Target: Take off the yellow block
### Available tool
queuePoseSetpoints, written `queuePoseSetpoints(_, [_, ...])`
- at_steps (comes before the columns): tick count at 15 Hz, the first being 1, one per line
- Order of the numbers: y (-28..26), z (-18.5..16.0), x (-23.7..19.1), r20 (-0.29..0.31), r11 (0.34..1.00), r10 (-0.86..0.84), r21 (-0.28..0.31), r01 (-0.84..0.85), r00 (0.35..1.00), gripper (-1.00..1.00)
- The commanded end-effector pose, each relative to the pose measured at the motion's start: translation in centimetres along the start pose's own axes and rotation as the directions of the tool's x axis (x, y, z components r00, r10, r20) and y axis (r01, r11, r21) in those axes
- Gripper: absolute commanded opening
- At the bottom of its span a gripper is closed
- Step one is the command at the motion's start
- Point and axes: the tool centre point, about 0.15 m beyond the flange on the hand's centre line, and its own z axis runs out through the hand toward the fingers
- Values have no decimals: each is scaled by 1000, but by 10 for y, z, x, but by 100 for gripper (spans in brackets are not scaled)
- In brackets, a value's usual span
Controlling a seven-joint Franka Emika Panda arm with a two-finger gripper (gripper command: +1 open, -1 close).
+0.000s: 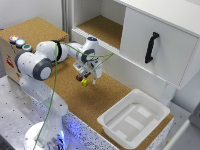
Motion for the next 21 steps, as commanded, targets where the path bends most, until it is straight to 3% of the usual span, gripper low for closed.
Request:
queuePoseSetpoints(1, [24, -44, 28, -146, 999, 18, 42, -12, 989, 100])
queuePoseSetpoints(8, [107, -125, 97, -328, 988, -54, 120, 98, 943, 100])
queuePoseSetpoints(11, [138, -141, 101, -381, 990, -105, 47, 133, 919, 100])
queuePoseSetpoints(16, [229, -166, 136, -445, 992, -72, 58, 109, 892, 100])
queuePoseSetpoints(21, [281, -191, 176, -503, 988, -97, 58, 146, 859, 100])
